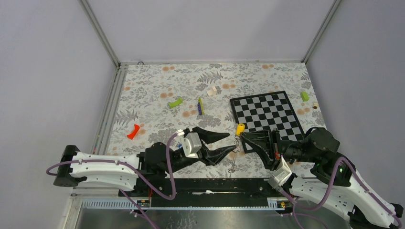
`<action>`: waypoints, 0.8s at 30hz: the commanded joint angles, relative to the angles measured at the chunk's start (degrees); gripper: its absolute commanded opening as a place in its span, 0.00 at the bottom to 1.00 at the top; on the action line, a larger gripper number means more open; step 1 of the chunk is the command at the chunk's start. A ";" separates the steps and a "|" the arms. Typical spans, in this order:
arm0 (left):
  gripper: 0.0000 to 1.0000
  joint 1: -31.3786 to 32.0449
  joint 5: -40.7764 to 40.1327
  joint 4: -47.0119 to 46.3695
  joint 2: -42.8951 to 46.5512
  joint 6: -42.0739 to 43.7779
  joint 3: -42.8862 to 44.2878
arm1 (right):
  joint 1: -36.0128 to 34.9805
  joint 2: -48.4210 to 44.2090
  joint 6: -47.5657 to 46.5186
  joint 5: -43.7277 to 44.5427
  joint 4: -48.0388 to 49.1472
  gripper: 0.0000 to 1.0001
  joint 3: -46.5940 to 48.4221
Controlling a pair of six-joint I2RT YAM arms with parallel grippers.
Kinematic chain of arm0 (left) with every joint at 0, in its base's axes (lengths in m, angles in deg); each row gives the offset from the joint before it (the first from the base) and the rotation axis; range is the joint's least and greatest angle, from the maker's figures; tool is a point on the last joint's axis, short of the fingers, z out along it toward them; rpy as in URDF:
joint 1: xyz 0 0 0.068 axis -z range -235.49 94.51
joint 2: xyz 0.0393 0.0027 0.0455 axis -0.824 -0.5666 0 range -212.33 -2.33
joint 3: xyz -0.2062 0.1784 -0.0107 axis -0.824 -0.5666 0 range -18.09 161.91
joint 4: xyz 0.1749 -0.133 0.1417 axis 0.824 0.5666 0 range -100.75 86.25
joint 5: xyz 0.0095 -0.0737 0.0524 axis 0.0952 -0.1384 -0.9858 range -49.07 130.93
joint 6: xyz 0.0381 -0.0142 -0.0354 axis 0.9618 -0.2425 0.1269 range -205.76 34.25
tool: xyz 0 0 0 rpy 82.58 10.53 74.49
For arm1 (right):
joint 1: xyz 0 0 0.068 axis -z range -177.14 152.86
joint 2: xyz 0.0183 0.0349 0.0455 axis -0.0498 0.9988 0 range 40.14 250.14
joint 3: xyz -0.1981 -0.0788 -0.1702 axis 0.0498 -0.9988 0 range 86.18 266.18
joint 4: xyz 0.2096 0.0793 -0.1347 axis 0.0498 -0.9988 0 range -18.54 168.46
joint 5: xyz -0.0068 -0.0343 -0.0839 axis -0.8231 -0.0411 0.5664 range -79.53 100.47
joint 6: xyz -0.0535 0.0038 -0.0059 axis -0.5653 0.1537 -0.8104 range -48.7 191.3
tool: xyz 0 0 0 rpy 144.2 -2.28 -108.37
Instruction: Remove the keys from the keyring
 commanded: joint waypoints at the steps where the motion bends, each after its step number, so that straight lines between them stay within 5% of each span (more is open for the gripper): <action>1: 0.47 0.03 0.57 -4.03 0.03 -0.14 3.06 | -0.06 0.64 0.62 -1.38 1.90 0.00 2.59; 24: 0.43 0.03 -0.55 -3.29 -2.69 -0.94 3.24 | -0.07 1.04 2.21 -3.31 3.63 0.00 2.30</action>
